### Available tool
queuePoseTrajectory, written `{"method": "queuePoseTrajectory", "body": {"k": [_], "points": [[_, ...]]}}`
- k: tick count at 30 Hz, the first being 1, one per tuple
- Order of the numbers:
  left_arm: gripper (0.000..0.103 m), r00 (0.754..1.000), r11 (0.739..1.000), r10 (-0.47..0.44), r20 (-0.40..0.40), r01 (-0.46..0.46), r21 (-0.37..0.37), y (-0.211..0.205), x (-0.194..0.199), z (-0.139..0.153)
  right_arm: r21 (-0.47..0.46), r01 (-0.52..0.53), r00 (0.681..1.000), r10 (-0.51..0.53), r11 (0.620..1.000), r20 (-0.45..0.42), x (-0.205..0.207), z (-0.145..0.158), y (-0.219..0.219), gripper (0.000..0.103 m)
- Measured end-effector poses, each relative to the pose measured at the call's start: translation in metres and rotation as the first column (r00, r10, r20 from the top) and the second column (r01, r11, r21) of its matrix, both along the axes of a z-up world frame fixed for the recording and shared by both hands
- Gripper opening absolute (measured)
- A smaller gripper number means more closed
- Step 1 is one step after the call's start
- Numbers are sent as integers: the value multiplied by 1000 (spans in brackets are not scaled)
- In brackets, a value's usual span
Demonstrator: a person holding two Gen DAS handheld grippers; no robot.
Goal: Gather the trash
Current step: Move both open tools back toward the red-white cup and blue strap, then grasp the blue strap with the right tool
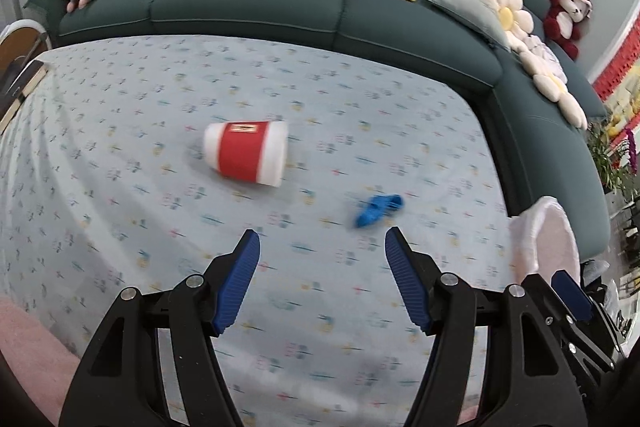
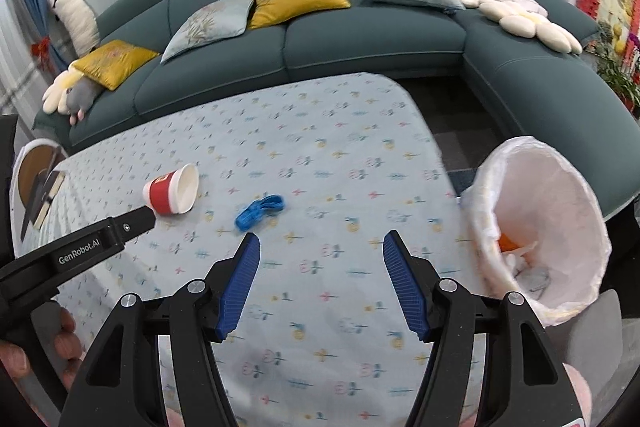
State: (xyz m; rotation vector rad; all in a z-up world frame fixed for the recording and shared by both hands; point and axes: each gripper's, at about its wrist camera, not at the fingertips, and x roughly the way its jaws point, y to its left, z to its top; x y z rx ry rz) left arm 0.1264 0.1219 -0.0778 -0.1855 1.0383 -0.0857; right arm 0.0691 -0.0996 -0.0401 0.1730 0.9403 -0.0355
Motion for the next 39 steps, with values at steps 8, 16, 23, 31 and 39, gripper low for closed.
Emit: {"method": "queuePoseTrajectory", "body": {"k": [8,16,23,31,39], "points": [[62,999,999,39,-32,-39,5,42,27,-22,2,-37,998,37,999,-52,30,-26,36,62],[62,997,1000,10,-79,-11,-11,58,70,-48,14,-50,994,51,999,-99,70,-54,58,62],[62,992,997,-71,-102,73,17,48,105,-67,31,-36,988,40,999,-149,105,-83,74,62],[70,987,997,-63,-150,69,33,48,128,-92,29,-24,982,29,999,-187,128,-107,82,62],[43,976,993,-117,-186,120,4,38,132,-104,19,-8,977,12,1000,-213,128,-121,75,36]]}}
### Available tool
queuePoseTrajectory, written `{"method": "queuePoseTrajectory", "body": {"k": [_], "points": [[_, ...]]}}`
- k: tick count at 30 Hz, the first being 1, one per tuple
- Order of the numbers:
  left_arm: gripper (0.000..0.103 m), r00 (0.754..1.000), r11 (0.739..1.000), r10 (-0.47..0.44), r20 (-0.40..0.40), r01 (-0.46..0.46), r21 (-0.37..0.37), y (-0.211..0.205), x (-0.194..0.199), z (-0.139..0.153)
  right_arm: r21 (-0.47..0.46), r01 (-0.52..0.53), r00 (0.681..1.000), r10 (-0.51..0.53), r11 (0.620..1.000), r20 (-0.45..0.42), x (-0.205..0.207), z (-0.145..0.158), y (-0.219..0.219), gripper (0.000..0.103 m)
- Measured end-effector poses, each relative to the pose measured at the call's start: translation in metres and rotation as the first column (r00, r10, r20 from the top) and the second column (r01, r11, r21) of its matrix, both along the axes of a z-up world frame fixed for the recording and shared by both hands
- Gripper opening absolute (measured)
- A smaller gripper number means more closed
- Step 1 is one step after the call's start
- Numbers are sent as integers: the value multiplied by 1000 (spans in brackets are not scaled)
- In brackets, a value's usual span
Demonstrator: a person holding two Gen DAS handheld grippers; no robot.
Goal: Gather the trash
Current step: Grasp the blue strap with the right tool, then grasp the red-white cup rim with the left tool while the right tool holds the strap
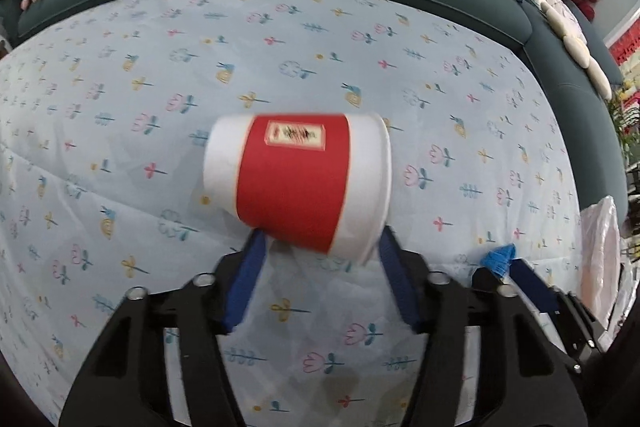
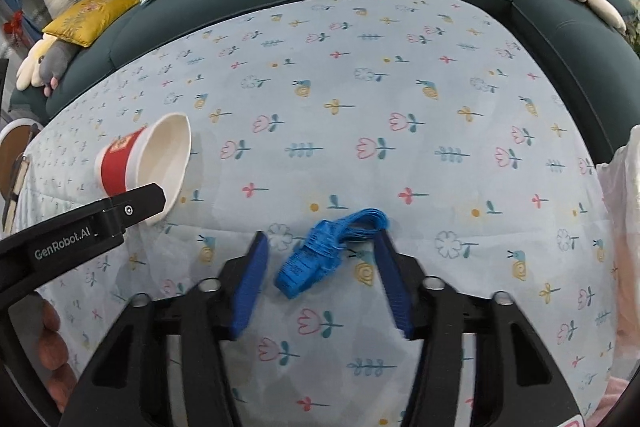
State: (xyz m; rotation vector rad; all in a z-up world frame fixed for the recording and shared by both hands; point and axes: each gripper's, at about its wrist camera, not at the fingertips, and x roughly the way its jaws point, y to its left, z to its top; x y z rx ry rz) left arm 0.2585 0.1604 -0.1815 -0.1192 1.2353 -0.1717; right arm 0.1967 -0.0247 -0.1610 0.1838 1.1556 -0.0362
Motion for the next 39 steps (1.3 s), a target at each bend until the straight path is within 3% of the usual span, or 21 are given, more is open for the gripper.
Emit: {"method": "queuePoseTrajectory", "body": {"k": [1,4,7,18,35,39], "points": [[32,1000,1000,-4,-6,4,-15,-1,0,-1,24,-4,1000,4,1000,-12,-1,-3,-2,21],[11,1000,1000,1,-15,-1,-26,-5,-2,-1,20,0,1000,0,1000,-15,-6,-3,-6,13],[3,1000,1000,18,0,-18,-23,-6,-6,2,17,0,1000,0,1000,-14,-12,-1,-11,11],[2,995,997,54,79,-49,-59,-10,-26,35,31,37,999,-38,999,25,-35,21,-42,10],[0,983,993,-45,176,63,-97,-68,-92,99,69,78,987,-86,995,136,-81,76,-86,10],[0,984,995,-27,176,43,-87,-75,-108,101,70,88,984,-98,994,149,-94,84,-99,10]]}}
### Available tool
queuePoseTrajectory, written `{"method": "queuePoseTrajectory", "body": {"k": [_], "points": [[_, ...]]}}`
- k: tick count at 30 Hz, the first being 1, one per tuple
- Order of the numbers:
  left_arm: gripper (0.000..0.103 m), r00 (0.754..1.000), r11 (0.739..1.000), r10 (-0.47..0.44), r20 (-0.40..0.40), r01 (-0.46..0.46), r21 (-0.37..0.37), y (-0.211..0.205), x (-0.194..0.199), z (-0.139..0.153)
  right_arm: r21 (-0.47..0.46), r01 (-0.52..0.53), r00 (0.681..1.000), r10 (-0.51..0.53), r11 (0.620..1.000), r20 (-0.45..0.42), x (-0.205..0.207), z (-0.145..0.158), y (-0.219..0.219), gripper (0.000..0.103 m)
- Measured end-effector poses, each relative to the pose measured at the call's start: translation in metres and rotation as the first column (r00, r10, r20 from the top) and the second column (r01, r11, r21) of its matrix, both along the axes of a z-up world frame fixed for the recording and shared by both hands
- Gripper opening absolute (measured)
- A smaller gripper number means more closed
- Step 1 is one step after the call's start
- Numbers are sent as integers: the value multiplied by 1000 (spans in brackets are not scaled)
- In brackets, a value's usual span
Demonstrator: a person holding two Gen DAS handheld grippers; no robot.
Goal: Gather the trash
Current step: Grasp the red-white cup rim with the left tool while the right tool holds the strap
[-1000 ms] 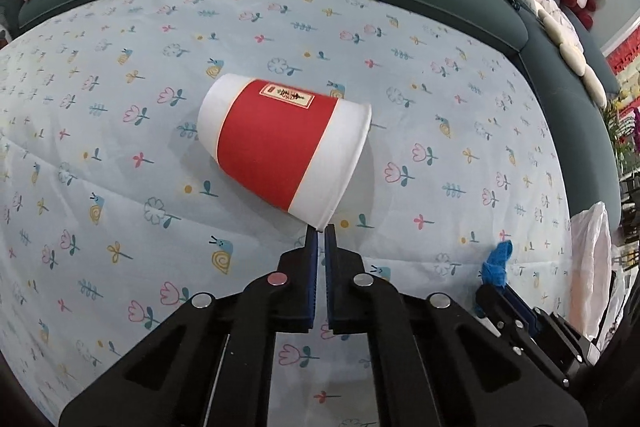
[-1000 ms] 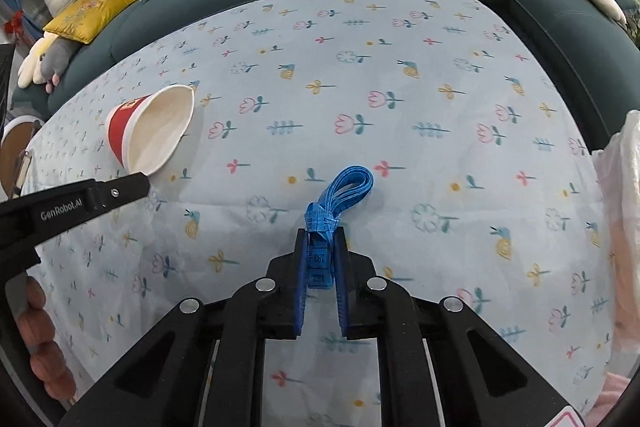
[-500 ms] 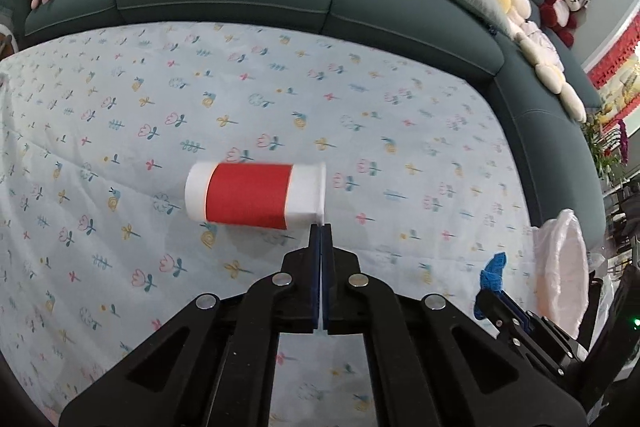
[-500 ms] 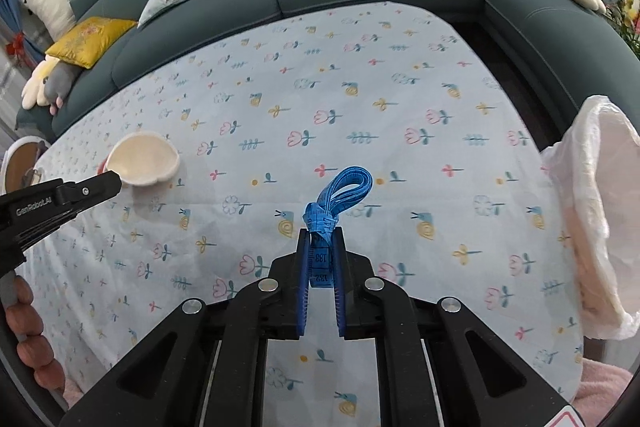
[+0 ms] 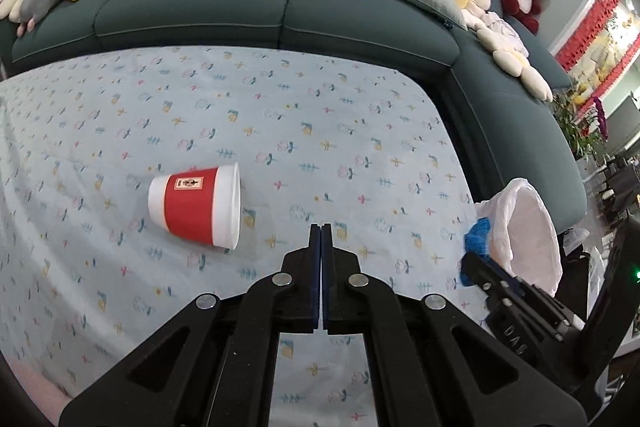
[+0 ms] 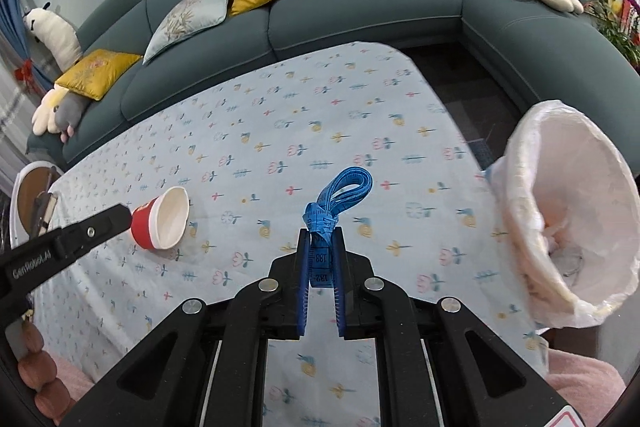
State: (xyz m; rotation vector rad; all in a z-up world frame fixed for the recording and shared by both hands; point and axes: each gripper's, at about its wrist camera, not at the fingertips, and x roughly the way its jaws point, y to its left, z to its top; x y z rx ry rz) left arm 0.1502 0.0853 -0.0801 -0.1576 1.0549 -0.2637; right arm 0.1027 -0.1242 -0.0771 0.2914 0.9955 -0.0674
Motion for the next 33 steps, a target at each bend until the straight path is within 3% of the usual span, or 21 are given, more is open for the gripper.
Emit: {"method": "queuePoseTrajectory", "body": {"k": [8,19,27,30,33], "points": [[6,978,981,194,-78,-193,8,43,-12,-29,28,-83,997,83,996,-7,1,-4,15,10],[53,936,941,338,-99,-335,49,118,-6,-42,90,-323,944,328,942,-47,60,-32,118,10],[53,920,925,380,-101,-376,58,154,0,-46,146,-429,890,445,891,-98,79,-63,172,10],[61,919,924,383,-95,-379,54,152,0,-47,161,-475,868,491,865,-74,65,-58,184,10],[64,927,931,364,-90,-361,46,139,2,-48,153,-437,890,450,886,-69,57,-54,171,10]]}}
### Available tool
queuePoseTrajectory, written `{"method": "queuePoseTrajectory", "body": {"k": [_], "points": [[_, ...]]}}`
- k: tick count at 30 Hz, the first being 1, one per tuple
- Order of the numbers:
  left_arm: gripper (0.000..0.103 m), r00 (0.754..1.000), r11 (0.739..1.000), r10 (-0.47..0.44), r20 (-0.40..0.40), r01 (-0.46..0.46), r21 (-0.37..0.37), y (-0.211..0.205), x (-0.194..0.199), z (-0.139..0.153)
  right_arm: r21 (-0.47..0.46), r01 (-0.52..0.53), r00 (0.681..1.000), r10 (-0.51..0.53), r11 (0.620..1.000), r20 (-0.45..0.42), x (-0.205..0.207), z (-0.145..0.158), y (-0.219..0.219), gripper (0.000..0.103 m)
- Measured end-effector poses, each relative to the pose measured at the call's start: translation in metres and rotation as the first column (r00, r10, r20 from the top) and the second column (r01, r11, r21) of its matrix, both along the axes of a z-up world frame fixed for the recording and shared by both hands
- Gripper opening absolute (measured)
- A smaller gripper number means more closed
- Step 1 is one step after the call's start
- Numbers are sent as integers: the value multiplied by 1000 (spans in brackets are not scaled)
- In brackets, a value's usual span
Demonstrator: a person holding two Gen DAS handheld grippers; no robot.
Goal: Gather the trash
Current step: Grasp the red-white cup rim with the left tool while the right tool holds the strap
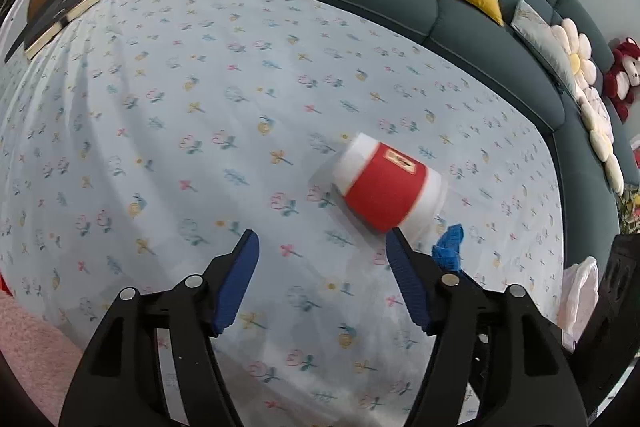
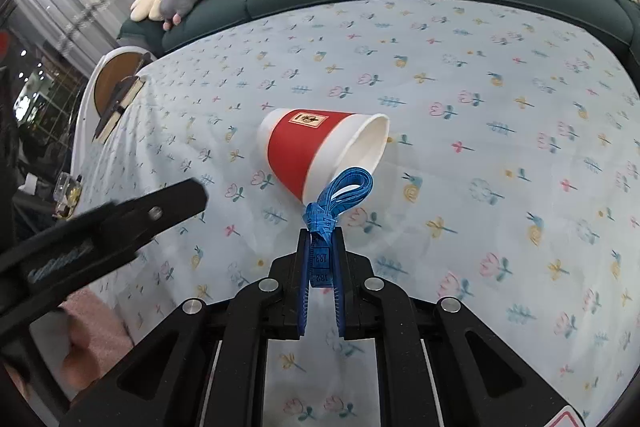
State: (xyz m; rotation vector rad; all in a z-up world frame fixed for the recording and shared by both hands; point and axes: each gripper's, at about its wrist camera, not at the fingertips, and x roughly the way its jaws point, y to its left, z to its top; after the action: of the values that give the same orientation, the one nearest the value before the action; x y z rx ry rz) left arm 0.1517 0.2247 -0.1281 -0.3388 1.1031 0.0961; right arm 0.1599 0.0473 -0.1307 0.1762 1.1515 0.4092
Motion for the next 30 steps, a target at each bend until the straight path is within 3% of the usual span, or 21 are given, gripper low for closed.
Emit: {"method": "queuePoseTrajectory", "body": {"k": [6,14,17,20,22,30], "points": [[65,996,995,-85,12,84,58,-41,11,-9,-51,119,993,-118,992,18,1,8,-46,10],[63,997,986,-79,25,74,151,-73,36,-33,-46,163,987,-162,986,11,6,5,-79,10],[54,996,979,-82,22,76,191,-77,44,-40,-39,171,985,-171,984,3,9,1,-82,10],[32,997,981,-81,12,77,181,-75,50,-47,-31,176,984,-177,984,-4,11,-3,-80,10],[7,997,983,-83,5,81,165,-73,51,-49,-25,177,984,-177,984,-7,12,-4,-79,10],[3,994,986,-102,33,97,134,-68,45,-37,-13,176,984,-176,984,-1,8,0,-77,10]]}}
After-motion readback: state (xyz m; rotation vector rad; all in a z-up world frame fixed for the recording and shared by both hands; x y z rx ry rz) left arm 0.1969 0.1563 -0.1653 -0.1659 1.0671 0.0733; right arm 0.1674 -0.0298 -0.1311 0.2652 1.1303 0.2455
